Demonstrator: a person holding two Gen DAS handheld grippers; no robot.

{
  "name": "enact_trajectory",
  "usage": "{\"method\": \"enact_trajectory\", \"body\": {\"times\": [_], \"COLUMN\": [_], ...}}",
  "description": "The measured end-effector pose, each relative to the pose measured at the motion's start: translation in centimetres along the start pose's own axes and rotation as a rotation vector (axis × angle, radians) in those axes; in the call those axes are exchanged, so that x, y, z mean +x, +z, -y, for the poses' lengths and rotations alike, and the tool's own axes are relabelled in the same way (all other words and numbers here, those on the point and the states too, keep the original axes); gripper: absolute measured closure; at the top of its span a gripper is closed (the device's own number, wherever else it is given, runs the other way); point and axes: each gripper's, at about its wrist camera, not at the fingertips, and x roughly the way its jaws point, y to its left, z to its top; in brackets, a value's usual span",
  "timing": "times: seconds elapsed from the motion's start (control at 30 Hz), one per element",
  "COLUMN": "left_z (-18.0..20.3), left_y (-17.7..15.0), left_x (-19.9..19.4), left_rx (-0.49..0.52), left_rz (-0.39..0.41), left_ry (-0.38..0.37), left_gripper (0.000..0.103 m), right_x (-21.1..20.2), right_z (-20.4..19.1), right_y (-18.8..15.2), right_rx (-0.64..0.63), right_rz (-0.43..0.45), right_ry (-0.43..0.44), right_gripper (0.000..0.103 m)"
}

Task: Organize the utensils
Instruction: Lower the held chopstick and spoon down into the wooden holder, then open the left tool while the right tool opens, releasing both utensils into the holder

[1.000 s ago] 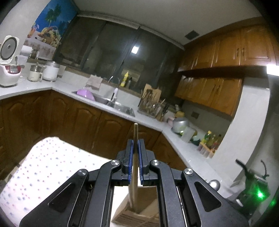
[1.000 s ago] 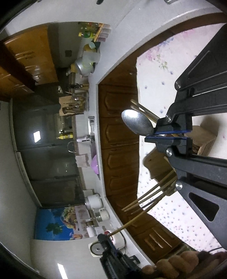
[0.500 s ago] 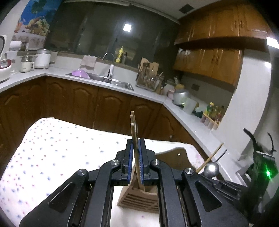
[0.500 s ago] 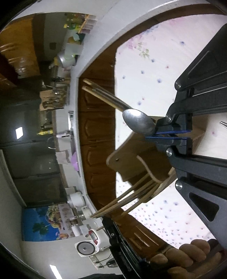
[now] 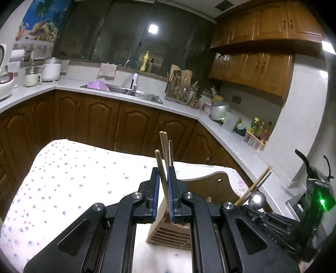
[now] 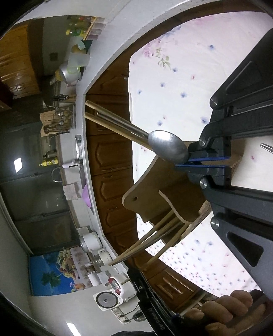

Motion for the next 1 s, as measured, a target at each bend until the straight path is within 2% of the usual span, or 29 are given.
{"method": "enact_trajectory", "body": {"times": [0.23,0.27,0.3,0.33,0.37,0.4,0.53,0.57,0.6,0.67,0.77,0.9,1.0], "left_z": [-0.2,-0.2,-0.2,-0.3,-0.3,-0.4,-0.7,-0.8,-0.9,-1.0,-1.2,-1.6,-1.9], "left_y": [0.0,-0.1,-0.1,-0.2,-0.2,-0.3,-0.6,-0.7,-0.9,-1.3,-1.9,-2.9,-3.9], "left_x": [0.1,0.1,0.1,0.1,0.1,-0.1,-0.4,-0.4,-0.4,-0.7,-1.0,-1.7,-2.5], "left_rx": [-0.014,-0.014,-0.015,-0.018,-0.023,-0.030,-0.050,-0.053,-0.054,-0.053,-0.048,-0.057,-0.062], "left_rz": [-0.013,-0.018,-0.022,-0.026,-0.025,-0.018,-0.027,-0.034,-0.038,-0.040,-0.050,-0.077,-0.093], "left_ry": [-0.004,-0.004,-0.002,0.002,0.007,0.014,0.020,0.021,0.023,0.023,0.034,0.041,0.051], "left_gripper": [0.095,0.094,0.087,0.079,0.060,0.048,0.039,0.033,0.029,0.029,0.025,0.019,0.016], "right_x": [-0.5,-0.7,-0.9,-1.0,-1.2,-1.3,-1.5,-1.5,-1.6,-1.9,-2.1,-3.0,-3.9], "right_z": [0.4,0.5,0.6,0.6,0.7,0.7,1.1,1.3,1.4,1.5,1.6,1.4,1.1], "right_y": [0.0,0.0,-0.1,-0.2,-0.3,-0.3,-0.7,-0.8,-0.8,-1.0,-1.2,-1.6,-1.9], "right_rx": [0.021,0.025,0.031,0.033,0.035,0.036,0.051,0.058,0.063,0.070,0.073,0.071,0.064], "right_rz": [0.011,0.012,0.016,0.020,0.026,0.027,0.025,0.029,0.034,0.046,0.046,0.063,0.081], "right_ry": [0.001,0.001,0.003,0.005,0.005,0.005,0.003,0.005,0.011,0.017,0.023,0.027,0.026], "right_gripper": [0.095,0.088,0.078,0.073,0.067,0.066,0.066,0.063,0.055,0.048,0.045,0.031,0.029]}}
